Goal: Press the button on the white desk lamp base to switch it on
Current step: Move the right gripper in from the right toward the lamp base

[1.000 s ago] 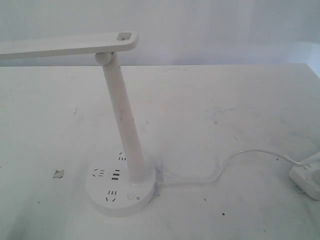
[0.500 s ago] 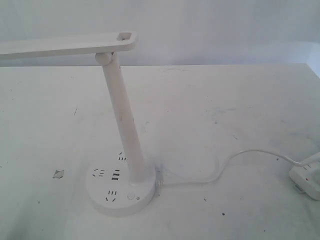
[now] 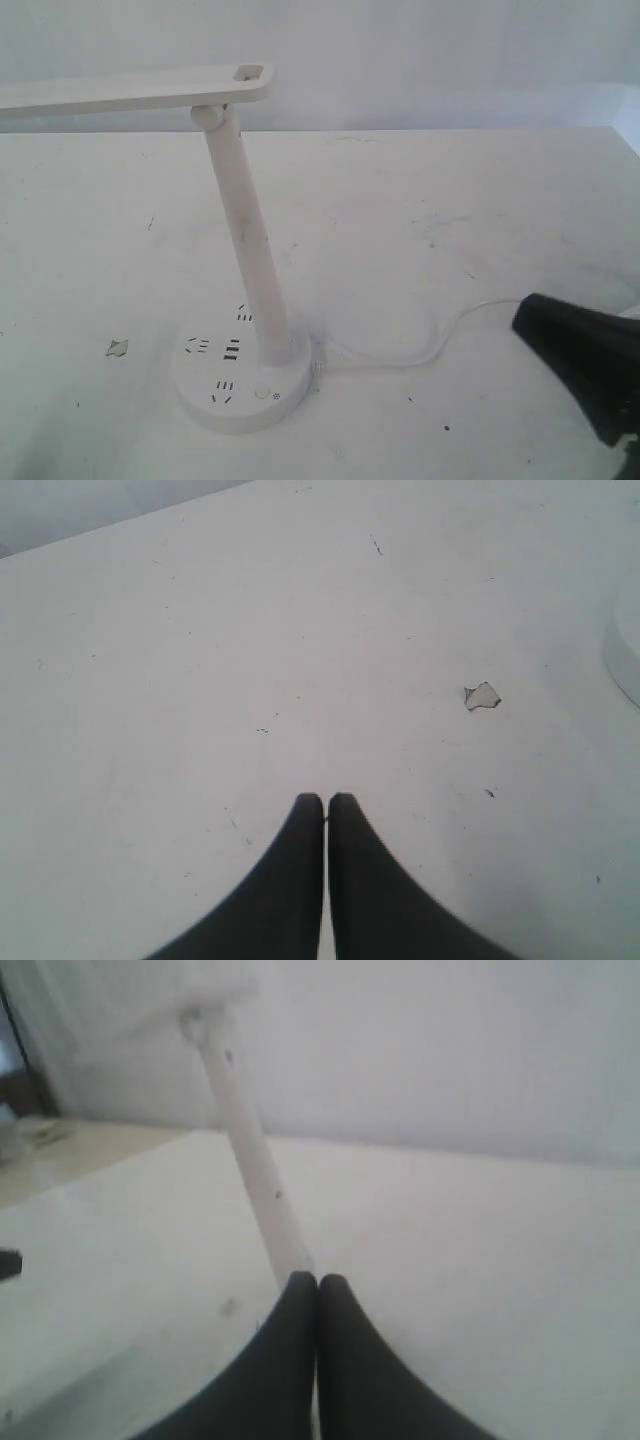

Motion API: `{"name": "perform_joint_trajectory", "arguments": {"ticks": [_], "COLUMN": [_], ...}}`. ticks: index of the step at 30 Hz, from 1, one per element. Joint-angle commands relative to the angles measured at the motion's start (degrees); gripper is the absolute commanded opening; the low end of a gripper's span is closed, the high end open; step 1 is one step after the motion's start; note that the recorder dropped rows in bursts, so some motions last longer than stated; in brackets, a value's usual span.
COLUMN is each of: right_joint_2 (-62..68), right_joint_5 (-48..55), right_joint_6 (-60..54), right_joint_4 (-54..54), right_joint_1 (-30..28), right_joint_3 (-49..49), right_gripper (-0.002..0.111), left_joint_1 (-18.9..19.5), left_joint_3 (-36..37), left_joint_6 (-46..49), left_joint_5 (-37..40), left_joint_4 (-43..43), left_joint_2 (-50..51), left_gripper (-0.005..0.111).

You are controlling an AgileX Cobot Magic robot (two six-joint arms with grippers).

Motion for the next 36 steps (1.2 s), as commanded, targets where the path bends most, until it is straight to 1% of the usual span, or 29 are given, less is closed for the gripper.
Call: {"name": "perform_joint_trajectory", "arguments": {"ticks": [1, 4, 7, 8, 10, 11, 14, 17, 19, 23, 29, 32, 36], "right_joint_2": [15.9, 25.9, 35.1, 38.0, 43.0, 45.1, 49.8, 52.5, 54.3, 60.0, 70.7, 75.3, 79.6], "right_joint_5": [-6.7, -6.9, -6.4, -5.5, -2.0, 1.3, 9.1, 16.0, 18.6, 17.1, 14.0, 11.6, 10.9], "right_joint_6": [-9.0, -14.7, -23.3, -26.2, -31.5, -35.0, -44.4, -52.0, -54.7, -56.0, -50.3, -50.5, -50.3], "right_joint_4": [-2.4, -1.4, 2.9, 4.9, 9.1, 12.7, 21.5, 29.9, 33.7, 34.6, 34.7, 34.7, 34.7], "right_joint_1": [1.4, 4.6, 10.4, 13.2, 18.7, 22.5, 30.2, 35.0, 36.6, 37.1, 37.1, 37.1, 37.2], "right_joint_3": [-1.6, -2.0, -2.0, -2.1, -3.1, -4.0, -7.7, -12.6, -15.9, -21.7, -28.1, -30.4, -33.3], "right_gripper": [0.0, 0.0, 0.0, 0.0, 0.0, 0.0, 0.0, 0.0, 0.0, 0.0, 0.0, 0.0, 0.0], "left_joint_1": [0.1, 0.1, 0.1, 0.1, 0.1, 0.1, 0.1, 0.1, 0.1, 0.1, 0.1, 0.1, 0.1], "left_joint_3": [-0.2, -0.2, -0.2, -0.2, -0.2, -0.2, -0.2, -0.2, -0.2, -0.2, -0.2, -0.2, -0.2], "left_joint_6": [0.0, 0.0, 0.0, 0.0, 0.0, 0.0, 0.0, 0.0, 0.0, 0.0, 0.0, 0.0, 0.0], "left_joint_5": [-0.2, -0.2, -0.2, -0.2, -0.2, -0.2, -0.2, -0.2, -0.2, -0.2, -0.2, -0.2, -0.2], "left_joint_4": [-0.3, -0.3, -0.3, -0.3, -0.3, -0.3, -0.3, -0.3, -0.3, -0.3, -0.3, -0.3, -0.3], "left_joint_2": [-0.3, -0.3, -0.3, -0.3, -0.3, -0.3, -0.3, -0.3, -0.3, -0.3, -0.3, -0.3, -0.3], "left_gripper": [0.001, 0.001, 0.001, 0.001, 0.001, 0.001, 0.001, 0.001, 0.001, 0.001, 0.001, 0.001, 0.001]}}
